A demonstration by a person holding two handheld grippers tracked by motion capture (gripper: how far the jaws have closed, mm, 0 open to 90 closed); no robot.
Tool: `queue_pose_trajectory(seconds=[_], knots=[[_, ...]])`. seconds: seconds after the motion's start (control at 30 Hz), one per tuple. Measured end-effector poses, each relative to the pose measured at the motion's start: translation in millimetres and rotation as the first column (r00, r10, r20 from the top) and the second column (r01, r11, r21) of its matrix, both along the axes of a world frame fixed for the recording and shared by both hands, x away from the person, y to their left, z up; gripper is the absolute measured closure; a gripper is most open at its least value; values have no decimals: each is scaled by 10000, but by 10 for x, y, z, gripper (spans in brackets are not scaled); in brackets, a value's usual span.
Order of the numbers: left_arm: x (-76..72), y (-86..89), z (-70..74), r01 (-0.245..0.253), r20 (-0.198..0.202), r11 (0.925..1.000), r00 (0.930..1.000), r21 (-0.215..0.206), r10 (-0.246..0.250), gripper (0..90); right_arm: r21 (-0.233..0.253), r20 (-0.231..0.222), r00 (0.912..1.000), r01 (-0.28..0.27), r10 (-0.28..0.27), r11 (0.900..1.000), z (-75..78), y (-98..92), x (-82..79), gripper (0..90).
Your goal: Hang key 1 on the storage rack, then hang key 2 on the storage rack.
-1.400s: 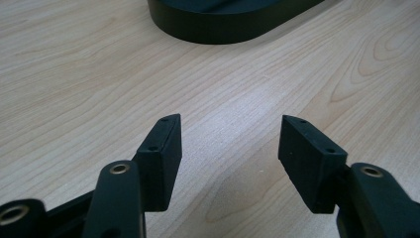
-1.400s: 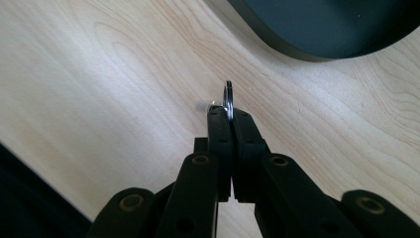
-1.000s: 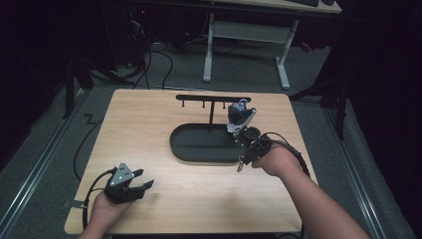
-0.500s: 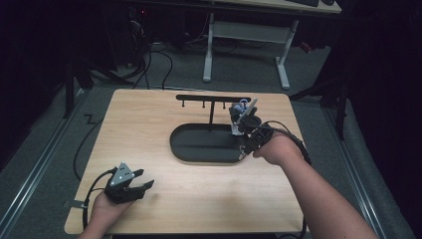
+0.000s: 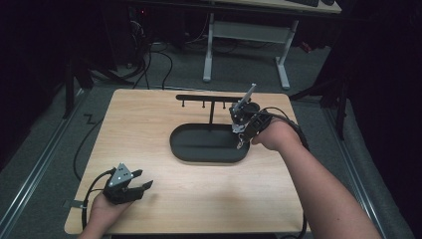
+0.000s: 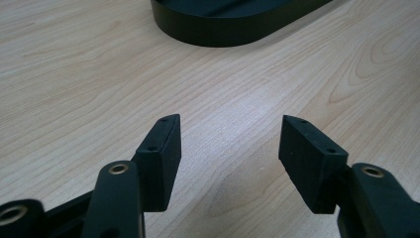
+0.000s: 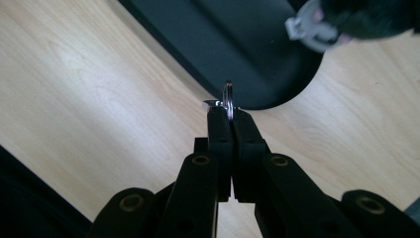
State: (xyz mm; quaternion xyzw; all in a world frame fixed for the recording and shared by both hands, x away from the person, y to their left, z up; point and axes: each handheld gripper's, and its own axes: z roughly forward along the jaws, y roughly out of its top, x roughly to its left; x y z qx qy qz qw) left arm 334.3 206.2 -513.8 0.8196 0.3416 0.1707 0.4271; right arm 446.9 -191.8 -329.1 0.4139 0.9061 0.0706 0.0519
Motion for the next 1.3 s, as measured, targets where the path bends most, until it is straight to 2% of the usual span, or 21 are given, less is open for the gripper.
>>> queue_pose_trajectory(seconds=[0.27, 0.57, 0.9, 1.13, 1.17, 1.3], knots=[[-2, 19, -6, -28, -13, 10000, 10000, 56, 28, 424, 58, 101, 9999, 88, -88, 9999, 115, 95, 264, 895], [-12, 51, -15, -105, -25, 9999, 9999, 26, 106, 424, -17, 240, 9996, -140, 140, 9999, 135, 232, 554, 895], [-16, 71, -10, -106, -55, 9999, 9999, -33, 106, 424, 165, 384, 9991, -181, 175, 9997, 179, 407, 759, 895], [-17, 70, -12, -79, -76, 10000, 9999, -26, 79, 425, 210, 475, 9989, -55, 45, 9998, 167, 394, 866, 894], [-17, 70, -13, -73, -91, 10000, 9999, -30, 73, 425, 279, 382, 9992, 66, -77, 9996, 149, 372, 897, 894], [-17, 69, -18, -88, -88, 10000, 9999, -41, 87, 425, 247, 389, 9992, -21, 11, 9997, 112, 370, 927, 893]])
